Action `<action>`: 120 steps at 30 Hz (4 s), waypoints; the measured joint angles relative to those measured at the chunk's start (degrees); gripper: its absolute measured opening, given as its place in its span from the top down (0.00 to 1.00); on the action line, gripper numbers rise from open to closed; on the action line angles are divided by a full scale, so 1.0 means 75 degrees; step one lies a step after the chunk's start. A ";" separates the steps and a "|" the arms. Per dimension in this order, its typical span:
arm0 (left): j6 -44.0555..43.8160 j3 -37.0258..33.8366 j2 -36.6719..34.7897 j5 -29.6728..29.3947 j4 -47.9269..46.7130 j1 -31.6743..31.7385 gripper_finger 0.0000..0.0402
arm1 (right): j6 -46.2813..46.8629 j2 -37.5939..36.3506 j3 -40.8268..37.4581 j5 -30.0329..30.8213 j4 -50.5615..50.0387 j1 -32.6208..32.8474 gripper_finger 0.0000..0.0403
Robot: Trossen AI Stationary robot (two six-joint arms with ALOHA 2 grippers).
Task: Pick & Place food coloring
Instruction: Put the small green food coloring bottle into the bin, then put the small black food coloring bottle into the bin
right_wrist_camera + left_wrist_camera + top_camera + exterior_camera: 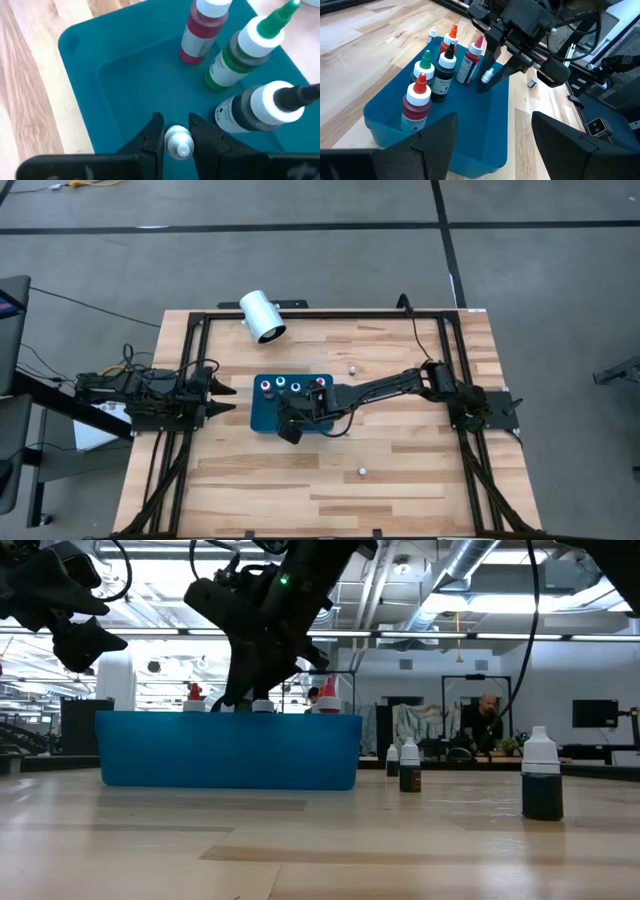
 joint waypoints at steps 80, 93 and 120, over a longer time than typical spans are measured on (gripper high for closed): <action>0.0058 0.0000 0.0003 -0.0003 -0.0119 0.0000 0.38 | 0.0522 0.0612 -0.0056 -0.0694 -0.0163 -0.0335 0.78; 0.0055 0.0000 0.0003 -0.0003 -0.0114 -0.0001 0.38 | 0.0516 0.0612 -0.0056 -0.0781 -0.0044 -0.0338 0.65; 0.0050 0.0000 0.0000 -0.0003 -0.0114 -0.0001 0.38 | -0.0063 0.0603 0.2358 -0.0864 -0.2578 -0.0458 0.60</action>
